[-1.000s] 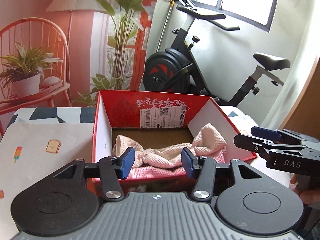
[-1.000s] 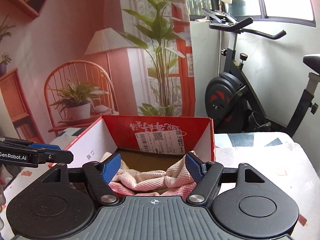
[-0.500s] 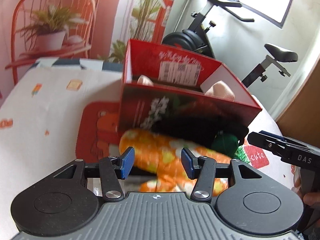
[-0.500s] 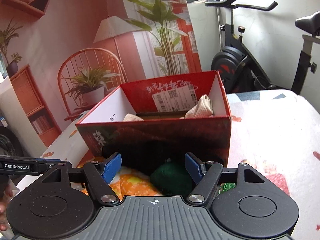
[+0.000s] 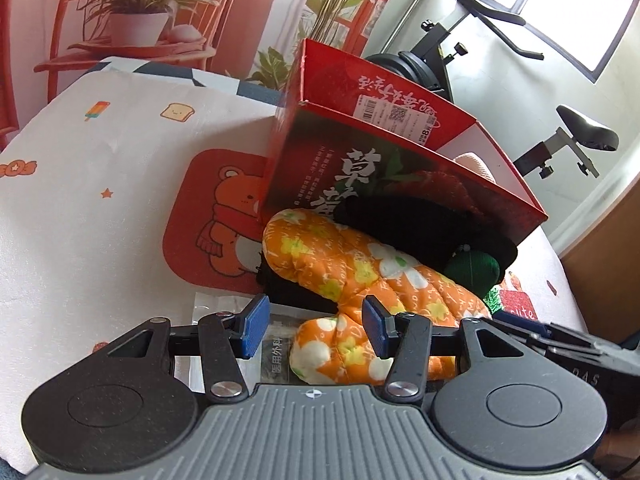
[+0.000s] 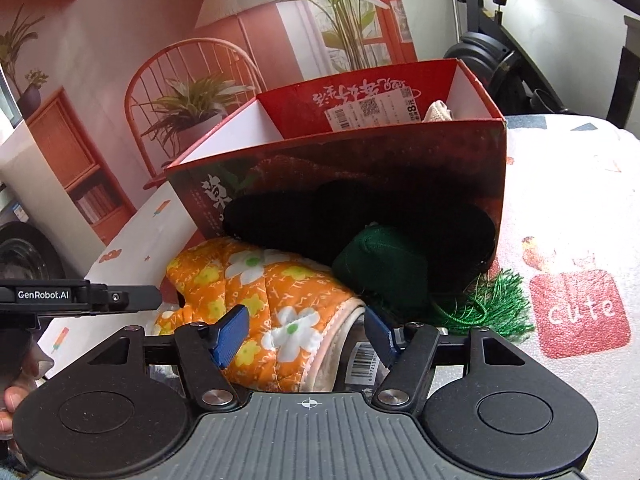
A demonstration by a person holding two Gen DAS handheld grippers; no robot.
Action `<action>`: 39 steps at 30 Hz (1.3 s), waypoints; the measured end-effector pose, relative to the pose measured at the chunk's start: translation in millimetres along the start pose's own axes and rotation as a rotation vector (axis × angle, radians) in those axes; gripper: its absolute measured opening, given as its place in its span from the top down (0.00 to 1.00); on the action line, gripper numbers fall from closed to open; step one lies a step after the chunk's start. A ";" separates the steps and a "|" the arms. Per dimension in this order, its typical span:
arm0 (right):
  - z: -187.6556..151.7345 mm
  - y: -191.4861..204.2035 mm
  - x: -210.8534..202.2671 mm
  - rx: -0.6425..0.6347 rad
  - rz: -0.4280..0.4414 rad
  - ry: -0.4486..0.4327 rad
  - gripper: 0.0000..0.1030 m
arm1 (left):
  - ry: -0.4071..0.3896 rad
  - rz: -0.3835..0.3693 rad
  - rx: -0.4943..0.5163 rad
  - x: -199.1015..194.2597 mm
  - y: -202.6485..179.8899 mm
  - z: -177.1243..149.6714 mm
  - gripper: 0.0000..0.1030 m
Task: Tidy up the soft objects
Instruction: 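Move both grippers down to the orange floral cloth, then close both grippers on the rolled edge of the orange floral cloth, then lift the orange cloth with both grippers and carry it into the box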
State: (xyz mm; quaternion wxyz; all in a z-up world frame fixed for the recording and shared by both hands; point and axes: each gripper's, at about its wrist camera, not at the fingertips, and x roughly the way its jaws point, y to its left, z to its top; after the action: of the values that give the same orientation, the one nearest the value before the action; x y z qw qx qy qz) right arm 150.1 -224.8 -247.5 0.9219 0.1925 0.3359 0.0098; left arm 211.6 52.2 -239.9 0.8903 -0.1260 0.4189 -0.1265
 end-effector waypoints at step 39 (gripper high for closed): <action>-1.9 0.0 1.8 -0.003 0.117 -0.025 0.87 | -0.209 0.065 -0.011 -20.6 -8.3 17.8 0.82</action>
State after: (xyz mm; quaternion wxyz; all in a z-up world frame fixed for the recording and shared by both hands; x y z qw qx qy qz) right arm 150.3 -223.9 -250.0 0.9242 0.2104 0.3125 0.0619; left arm 211.7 53.3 -211.4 0.9321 -0.1298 0.3283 -0.0811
